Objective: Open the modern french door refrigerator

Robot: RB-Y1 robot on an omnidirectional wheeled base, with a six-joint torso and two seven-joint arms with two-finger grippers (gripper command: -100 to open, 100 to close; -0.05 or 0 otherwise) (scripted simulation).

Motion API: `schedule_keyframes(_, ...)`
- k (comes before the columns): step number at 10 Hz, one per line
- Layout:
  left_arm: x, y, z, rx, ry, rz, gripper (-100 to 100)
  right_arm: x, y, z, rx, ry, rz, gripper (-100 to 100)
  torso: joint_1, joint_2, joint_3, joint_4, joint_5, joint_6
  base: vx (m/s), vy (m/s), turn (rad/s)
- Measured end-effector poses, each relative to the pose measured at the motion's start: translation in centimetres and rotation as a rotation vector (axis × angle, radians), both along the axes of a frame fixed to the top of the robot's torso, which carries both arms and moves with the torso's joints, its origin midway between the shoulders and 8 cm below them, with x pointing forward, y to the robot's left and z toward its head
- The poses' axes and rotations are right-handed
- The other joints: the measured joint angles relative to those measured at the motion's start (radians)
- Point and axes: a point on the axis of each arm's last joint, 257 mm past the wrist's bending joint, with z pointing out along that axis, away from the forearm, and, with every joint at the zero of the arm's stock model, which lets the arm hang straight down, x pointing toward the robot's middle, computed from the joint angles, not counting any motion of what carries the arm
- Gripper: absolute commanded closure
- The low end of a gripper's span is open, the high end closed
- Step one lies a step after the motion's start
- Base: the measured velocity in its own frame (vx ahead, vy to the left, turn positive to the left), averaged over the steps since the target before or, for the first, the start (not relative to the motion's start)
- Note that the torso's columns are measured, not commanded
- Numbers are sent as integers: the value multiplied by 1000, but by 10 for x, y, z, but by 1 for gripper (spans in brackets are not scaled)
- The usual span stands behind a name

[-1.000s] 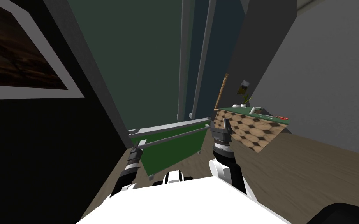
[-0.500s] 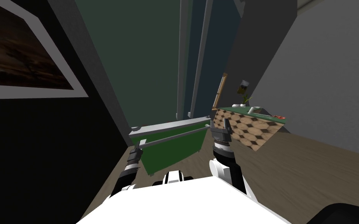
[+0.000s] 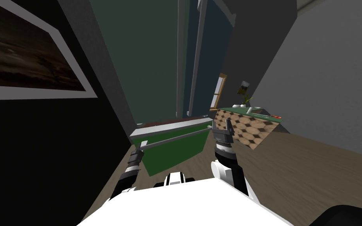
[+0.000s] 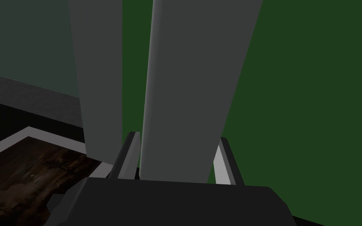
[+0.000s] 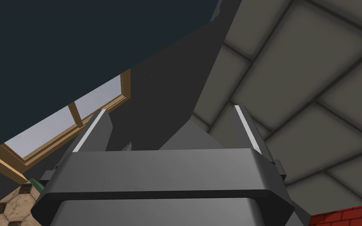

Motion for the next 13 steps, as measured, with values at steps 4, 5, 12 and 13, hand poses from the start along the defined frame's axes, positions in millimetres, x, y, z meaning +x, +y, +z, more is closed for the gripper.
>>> schedule_keyframes(4,-7,-1,-3,-2,14,-4,100,0,0,0,0,0,0,0,-1,-7,-5,0,-1,2,-134,-46,16)
schedule_keyframes(5,-8,-2,-2,-2,9,-6,100,0,0,0,0,0,0,0,-1,-4,-2,0,-1,1,-199,-47,11)
schedule_keyframes(12,-21,-7,-1,-2,9,-15,100,0,0,0,0,0,0,0,-2,-4,-2,0,-1,2,-161,-48,17)
schedule_keyframes(13,-24,-7,-1,-1,9,-17,-100,0,0,0,0,0,0,0,-3,-4,-2,0,-1,3,-89,-42,12)
